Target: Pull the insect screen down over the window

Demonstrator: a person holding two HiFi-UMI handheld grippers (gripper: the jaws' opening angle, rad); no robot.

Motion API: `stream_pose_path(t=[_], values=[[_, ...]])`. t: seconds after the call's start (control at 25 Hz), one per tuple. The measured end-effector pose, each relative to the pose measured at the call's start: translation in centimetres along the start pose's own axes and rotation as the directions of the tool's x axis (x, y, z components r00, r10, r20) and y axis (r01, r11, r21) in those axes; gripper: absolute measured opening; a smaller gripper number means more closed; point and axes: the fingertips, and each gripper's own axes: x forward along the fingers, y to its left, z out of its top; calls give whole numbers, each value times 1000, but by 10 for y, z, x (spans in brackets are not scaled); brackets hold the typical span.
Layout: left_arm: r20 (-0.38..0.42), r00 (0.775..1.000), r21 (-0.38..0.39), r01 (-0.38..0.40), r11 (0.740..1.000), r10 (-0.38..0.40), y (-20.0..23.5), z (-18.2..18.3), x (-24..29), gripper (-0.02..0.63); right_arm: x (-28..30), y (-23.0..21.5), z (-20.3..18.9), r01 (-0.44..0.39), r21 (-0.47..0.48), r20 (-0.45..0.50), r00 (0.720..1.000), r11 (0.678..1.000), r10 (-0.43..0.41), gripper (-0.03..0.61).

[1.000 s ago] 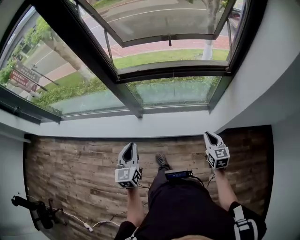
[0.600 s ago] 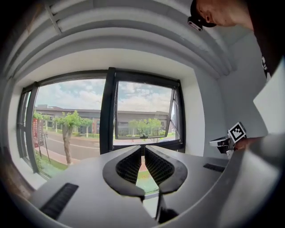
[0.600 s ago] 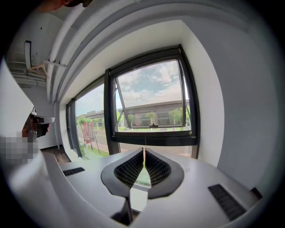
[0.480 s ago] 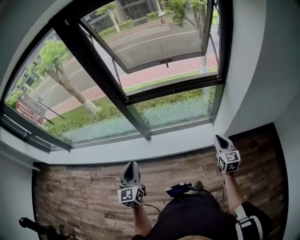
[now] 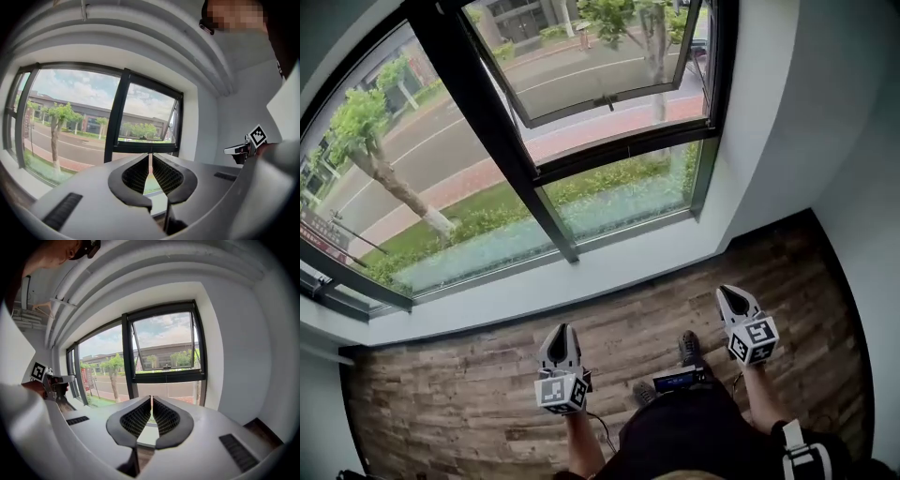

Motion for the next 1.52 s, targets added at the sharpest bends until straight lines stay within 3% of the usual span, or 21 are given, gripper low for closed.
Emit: stream_pose_path(t=[0.12,0.28,0.52,0.68,0.88,1.12,1.36,1.52], values=[[26,998,-25,49,998,-49,-9,2,-8,29,-30,11,0,29,0,3,1000,1000,-29,20],[87,995,-22,51,998,-49,-10,23,-22,29,-50,22,34,30,-22,87,996,999,-28,20],[135,991,6,21,1000,-22,-23,42,-40,29,-65,46,67,-56,-70,189,980,996,68,20],[125,991,20,38,999,-40,-59,49,-43,29,-97,35,71,-49,-109,211,975,993,71,20],[123,988,83,86,993,-96,-129,60,-54,29,-146,-8,53,-46,-39,240,969,998,54,20],[83,995,114,53,992,-63,-177,49,-84,29,-190,-45,24,-60,34,259,965,998,49,20],[0,1000,158,17,987,-17,-217,34,-138,29,-234,-51,-7,-119,101,250,964,988,90,20],[102,993,185,31,982,-51,-237,76,-148,29,-258,-60,24,-156,146,339,936,977,99,20]])
